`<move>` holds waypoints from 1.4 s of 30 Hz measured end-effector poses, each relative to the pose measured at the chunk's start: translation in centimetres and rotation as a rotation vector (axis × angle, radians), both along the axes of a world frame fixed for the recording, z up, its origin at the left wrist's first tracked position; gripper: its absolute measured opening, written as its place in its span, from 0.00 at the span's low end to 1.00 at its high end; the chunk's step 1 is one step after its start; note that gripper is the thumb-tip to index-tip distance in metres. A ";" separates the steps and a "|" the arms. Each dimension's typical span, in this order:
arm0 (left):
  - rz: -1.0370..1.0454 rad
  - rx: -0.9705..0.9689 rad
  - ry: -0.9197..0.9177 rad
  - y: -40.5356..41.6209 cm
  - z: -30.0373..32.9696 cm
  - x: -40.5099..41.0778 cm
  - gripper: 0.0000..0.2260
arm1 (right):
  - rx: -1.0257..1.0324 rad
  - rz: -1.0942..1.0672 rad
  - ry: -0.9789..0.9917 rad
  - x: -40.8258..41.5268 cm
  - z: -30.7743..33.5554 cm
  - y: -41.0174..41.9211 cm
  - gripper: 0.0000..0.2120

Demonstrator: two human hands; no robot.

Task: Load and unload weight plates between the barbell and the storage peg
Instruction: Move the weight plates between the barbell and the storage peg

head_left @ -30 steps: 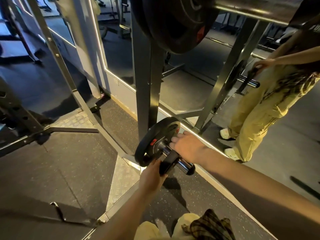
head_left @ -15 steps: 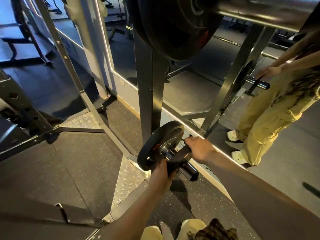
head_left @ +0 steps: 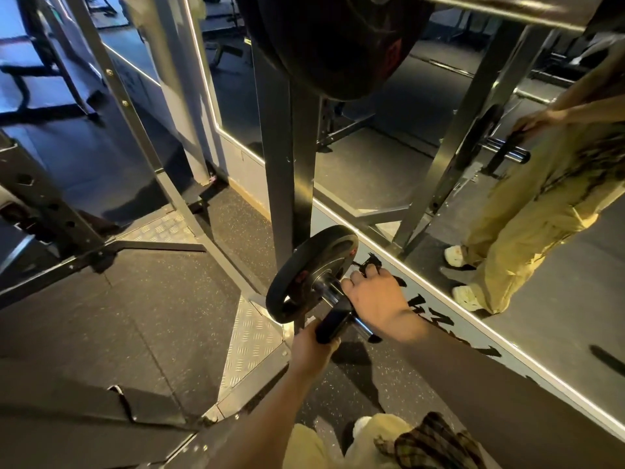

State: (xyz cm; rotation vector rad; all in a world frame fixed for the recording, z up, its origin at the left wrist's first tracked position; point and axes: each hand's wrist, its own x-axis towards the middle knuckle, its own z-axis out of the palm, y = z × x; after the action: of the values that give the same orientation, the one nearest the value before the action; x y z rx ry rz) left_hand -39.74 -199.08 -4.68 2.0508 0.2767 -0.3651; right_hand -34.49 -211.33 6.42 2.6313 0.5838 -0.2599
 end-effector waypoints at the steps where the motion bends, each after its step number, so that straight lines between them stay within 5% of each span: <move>1: -0.009 -0.002 0.000 -0.1 0.1 0.0 0.13 | 0.037 0.011 -0.002 0.2 -0.1 -0.2 0.19; 6: -0.017 0.067 -0.062 -1.0 1.8 0.2 0.12 | 0.301 -0.080 0.064 2.5 -1.8 -3.0 0.19; 11: -0.171 0.141 -0.098 -2.7 4.4 1.6 0.14 | 0.695 -0.191 0.108 3.7 -4.0 -7.5 0.08; 19: -0.144 0.047 0.016 -3.1 4.3 0.8 0.14 | 0.768 -0.033 0.037 3.9 -4.8 -8.1 0.11; 25: -0.109 -0.082 0.052 -2.6 3.4 -0.9 0.15 | 0.663 0.082 -0.162 1.7 -4.9 -7.9 0.10; 30: -0.084 -0.146 0.092 -2.4 3.4 -1.2 0.16 | 0.586 0.038 -0.123 1.0 -4.3 -7.5 0.14; 37: -0.142 -0.012 0.071 -2.5 3.9 -0.8 0.12 | 0.624 -0.031 -0.150 0.9 -4.9 -7.7 0.08; 42: -0.194 0.186 0.007 -3.7 5.0 0.1 0.13 | 0.803 -0.238 0.068 2.1 -5.2 -8.7 0.06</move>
State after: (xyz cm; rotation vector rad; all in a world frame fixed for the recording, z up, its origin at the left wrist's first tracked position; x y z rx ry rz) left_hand -39.60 -202.75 0.29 2.2677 0.1189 -0.4803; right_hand -32.41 -220.05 1.19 3.4906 0.4541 -0.2143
